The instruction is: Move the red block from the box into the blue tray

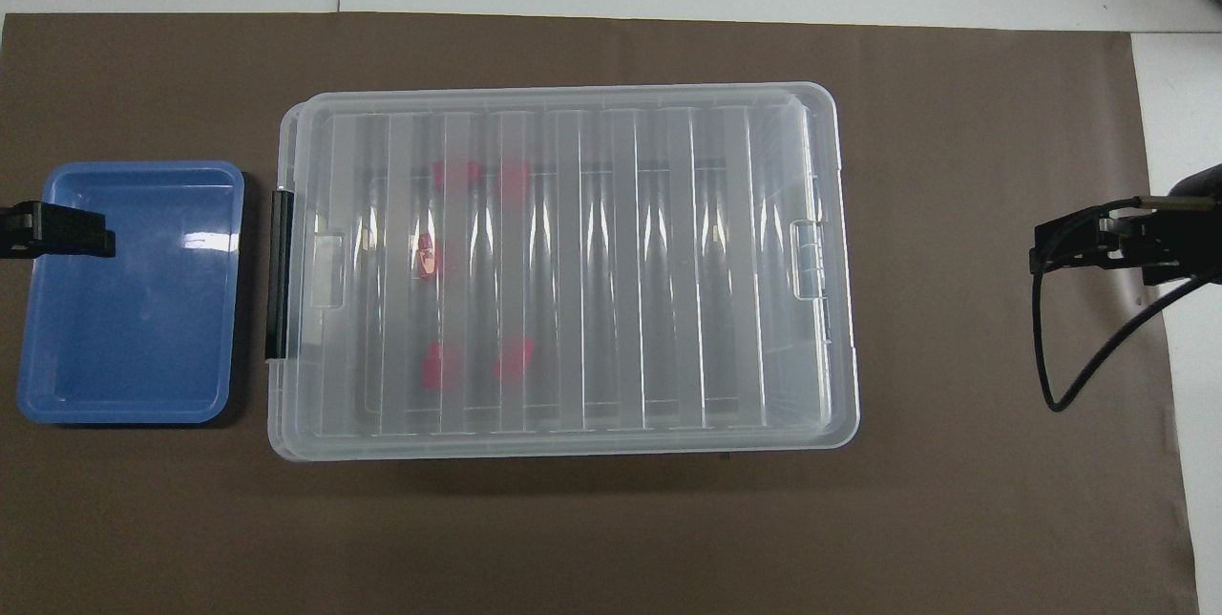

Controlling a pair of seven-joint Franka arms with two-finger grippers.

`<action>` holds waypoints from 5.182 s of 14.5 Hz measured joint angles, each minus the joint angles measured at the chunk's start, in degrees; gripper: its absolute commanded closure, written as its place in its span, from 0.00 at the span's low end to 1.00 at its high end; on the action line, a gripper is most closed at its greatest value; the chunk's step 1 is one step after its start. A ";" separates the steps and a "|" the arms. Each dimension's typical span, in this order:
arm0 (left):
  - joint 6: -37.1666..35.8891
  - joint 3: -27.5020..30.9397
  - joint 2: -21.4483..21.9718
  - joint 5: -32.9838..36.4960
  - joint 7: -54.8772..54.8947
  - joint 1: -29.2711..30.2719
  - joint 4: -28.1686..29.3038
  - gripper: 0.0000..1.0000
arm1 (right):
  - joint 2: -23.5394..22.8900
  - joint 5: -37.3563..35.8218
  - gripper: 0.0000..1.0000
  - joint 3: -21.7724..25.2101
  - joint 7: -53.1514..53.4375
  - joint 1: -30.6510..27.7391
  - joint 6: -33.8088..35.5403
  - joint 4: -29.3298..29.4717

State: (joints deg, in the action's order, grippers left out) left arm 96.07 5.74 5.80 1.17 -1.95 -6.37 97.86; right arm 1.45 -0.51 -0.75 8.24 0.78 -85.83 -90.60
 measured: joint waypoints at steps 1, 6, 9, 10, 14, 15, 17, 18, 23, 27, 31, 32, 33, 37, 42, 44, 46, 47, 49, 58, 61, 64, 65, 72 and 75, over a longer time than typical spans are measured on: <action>0.00 0.00 0.00 0.00 0.00 0.00 0.00 0.00 | 0.02 0.04 0.04 -0.03 0.00 0.12 -0.55 -0.22; 0.00 0.00 0.00 0.00 0.00 0.00 0.00 0.00 | 0.21 0.12 0.03 -0.79 0.00 0.52 -7.85 -4.25; 0.00 0.00 0.00 0.00 0.00 0.00 0.00 0.00 | 0.21 0.22 0.03 -0.99 0.00 1.03 -14.19 -8.14; 0.00 0.00 0.00 0.00 0.00 0.00 0.00 0.00 | 0.19 0.25 0.03 -1.04 0.04 1.64 -16.51 -9.67; 0.00 0.00 0.00 0.00 0.00 0.00 0.00 0.00 | -0.25 0.28 0.03 -1.08 1.37 4.13 -25.03 -15.10; 0.00 0.00 0.00 0.00 0.00 0.00 0.00 0.00 | -0.66 0.30 0.03 -1.11 1.39 4.69 -26.13 -15.67; 0.00 0.00 0.00 0.00 0.00 0.00 0.00 0.00 | -1.67 0.31 0.03 -1.14 1.43 6.06 -27.62 -16.18; 0.00 0.00 0.00 0.00 0.00 0.00 0.00 0.00 | -2.23 0.33 0.03 -1.14 1.48 6.71 -28.16 -16.29; 0.00 0.00 0.00 0.00 0.00 0.00 0.00 0.00 | -5.24 0.42 0.03 -1.18 1.91 9.81 -30.85 -16.78; 0.04 -0.40 0.00 0.00 0.01 -0.09 0.00 0.00 | -6.88 0.42 0.03 -1.15 2.58 10.25 -32.33 -17.07; 0.12 -0.91 0.00 0.00 0.01 -0.16 0.00 0.00 | -6.87 0.43 0.03 -0.77 2.62 10.03 -32.32 -18.10; 0.12 -0.94 0.00 0.00 0.01 -0.17 0.00 0.00 | -6.87 0.43 0.03 -0.70 2.63 9.96 -32.32 -18.18; 0.13 -0.98 0.00 0.00 0.01 -0.18 0.00 0.00 | -6.87 0.43 0.03 -0.67 2.63 9.62 -32.32 -18.23; 0.63 -0.99 0.01 0.00 -0.04 -0.18 0.00 0.00 | -6.71 0.45 0.03 -0.70 2.06 6.90 -31.80 -18.33; 3.50 -1.86 0.01 -0.10 -13.16 -1.33 0.11 0.00 | -5.80 0.46 0.03 -0.68 -3.66 1.19 -28.18 -18.35; 6.74 -2.81 0.01 -0.10 -21.85 -4.45 0.87 0.00 | -5.40 0.46 0.03 -0.67 -5.67 -1.61 -26.79 -18.35; 10.68 -3.26 0.06 -0.09 -26.52 -7.64 2.73 0.00 | -5.13 0.47 0.03 -0.63 -8.98 -4.31 -26.40 -18.38; 12.36 -3.36 0.07 -0.09 -29.02 -8.71 3.83 0.00 | -5.09 0.47 0.03 -0.60 -10.51 -5.45 -26.38 -18.42; 16.13 -3.38 0.05 -0.09 -33.01 -10.81 6.58 0.00 | -5.07 0.48 0.03 -0.60 -13.03 -7.32 -26.38 -18.45; 37.33 -3.41 -9.24 -0.04 -38.44 -14.72 17.01 0.00 | -5.04 0.48 0.02 -0.55 -15.46 -10.65 -26.38 -18.53; 44.08 -3.39 -13.10 -0.03 -38.45 -14.83 18.89 0.00 | -5.03 0.48 0.01 -0.44 -15.46 -11.05 -26.38 -18.54; 47.61 -3.40 -15.78 -0.02 -38.37 -14.93 18.92 0.00 | -5.01 0.48 0.01 -0.35 -15.46 -11.63 -26.38 -18.54; 49.60 -3.41 -16.20 -0.02 -38.37 -15.11 18.92 0.00 | -5.00 0.48 0.01 -0.34 -15.46 -11.87 -26.38 -18.54; 47.26 -3.29 -19.79 3.68 -38.22 -17.34 18.65 0.00 | -4.61 0.48 0.00 -0.64 -15.46 -12.30 -26.43 -18.06; 45.54 -3.33 -19.61 4.00 -37.70 -17.35 18.57 0.00 | -3.75 0.47 0.00 -1.28 -14.94 -11.69 -26.38 -17.04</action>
State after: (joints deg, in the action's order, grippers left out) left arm 141.61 2.41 -13.81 5.17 -39.64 -23.72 116.43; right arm -2.30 -0.04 -2.03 -6.69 -10.91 -112.21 -107.64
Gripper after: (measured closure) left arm 0.000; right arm 0.000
